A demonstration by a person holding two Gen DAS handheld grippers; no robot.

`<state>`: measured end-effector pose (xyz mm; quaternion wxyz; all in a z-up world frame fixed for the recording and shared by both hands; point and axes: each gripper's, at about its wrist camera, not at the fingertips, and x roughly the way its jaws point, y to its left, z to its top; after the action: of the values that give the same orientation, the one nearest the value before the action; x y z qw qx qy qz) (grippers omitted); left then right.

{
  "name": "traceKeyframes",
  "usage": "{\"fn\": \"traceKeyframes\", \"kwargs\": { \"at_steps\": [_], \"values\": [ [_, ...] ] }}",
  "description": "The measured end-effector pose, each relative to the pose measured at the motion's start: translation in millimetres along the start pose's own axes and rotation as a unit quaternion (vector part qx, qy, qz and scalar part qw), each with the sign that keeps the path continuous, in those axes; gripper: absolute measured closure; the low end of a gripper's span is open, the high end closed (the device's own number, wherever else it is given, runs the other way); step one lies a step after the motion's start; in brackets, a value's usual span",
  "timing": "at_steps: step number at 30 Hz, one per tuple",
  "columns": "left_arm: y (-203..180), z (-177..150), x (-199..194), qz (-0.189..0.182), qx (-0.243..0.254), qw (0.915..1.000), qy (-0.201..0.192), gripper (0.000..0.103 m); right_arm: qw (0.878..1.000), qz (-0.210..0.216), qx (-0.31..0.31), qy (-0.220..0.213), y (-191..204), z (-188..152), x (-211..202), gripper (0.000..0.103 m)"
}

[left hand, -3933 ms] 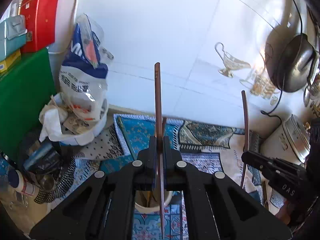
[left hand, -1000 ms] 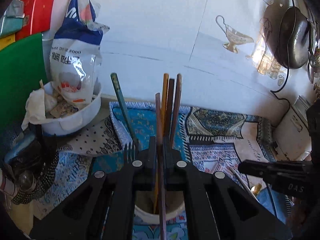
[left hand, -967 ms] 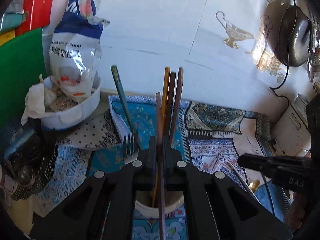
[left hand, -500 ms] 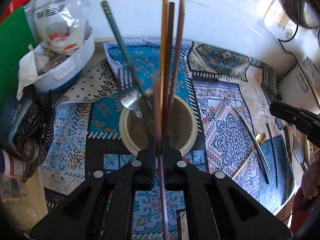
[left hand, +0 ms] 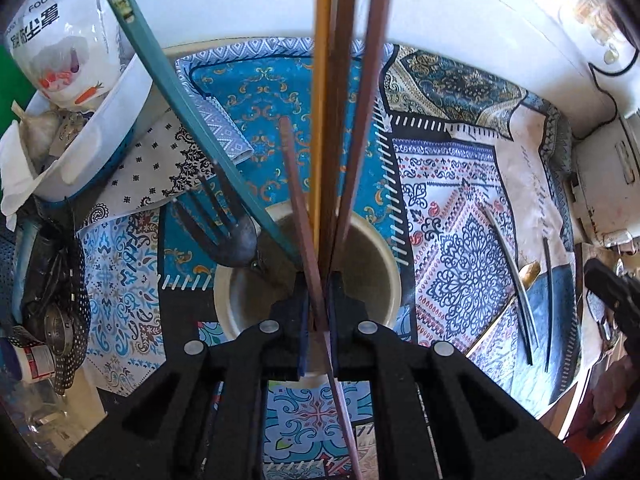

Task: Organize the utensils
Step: 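Lower the pink chopstick in the left tool into the white cup and open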

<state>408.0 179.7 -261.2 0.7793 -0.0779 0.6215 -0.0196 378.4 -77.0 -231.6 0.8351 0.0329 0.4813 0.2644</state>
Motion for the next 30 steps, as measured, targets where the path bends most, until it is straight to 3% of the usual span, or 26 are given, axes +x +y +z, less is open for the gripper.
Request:
{"fn": "traceKeyframes", "kwargs": {
  "at_steps": [5, 9, 15, 19, 25, 28, 30],
  "values": [
    [1.4, -2.8, -27.3, 0.011, -0.004, 0.9990, -0.042, 0.099, 1.000, -0.003, -0.006, 0.000, -0.2, 0.3, -3.9, 0.096],
    [0.8, -0.7, -62.4, 0.019, -0.006, 0.9934, -0.113, 0.099, 1.000, -0.002, -0.014, -0.010, 5.9, 6.0, -8.4, 0.096],
    [0.3, 9.9, -108.4, 0.029, -0.029, 0.9664, -0.254, 0.099, 1.000, 0.001, -0.022, -0.020, 17.3, 12.0, -10.1, 0.096],
    [4.8, 16.5, -115.6, 0.032, -0.047, 0.9392, -0.339, 0.099, 0.999, -0.010, -0.026, -0.022, 20.0, 10.4, -9.7, 0.096],
    [13.6, 11.6, -87.6, 0.067, -0.067, 0.9123, -0.398, 0.099, 0.999, -0.039, -0.011, -0.016, 8.2, 5.0, -6.3, 0.096],
    [14.3, 1.2, -74.4, 0.073, -0.067, 0.9046, -0.415, 0.099, 0.999, -0.053, -0.003, -0.009, 0.2, 1.6, -3.6, 0.096],
    [12.0, -5.3, -65.8, 0.079, -0.060, 0.9040, -0.416, 0.099, 0.998, -0.063, 0.002, -0.005, -5.6, -1.0, -1.7, 0.096]
  ]
}}
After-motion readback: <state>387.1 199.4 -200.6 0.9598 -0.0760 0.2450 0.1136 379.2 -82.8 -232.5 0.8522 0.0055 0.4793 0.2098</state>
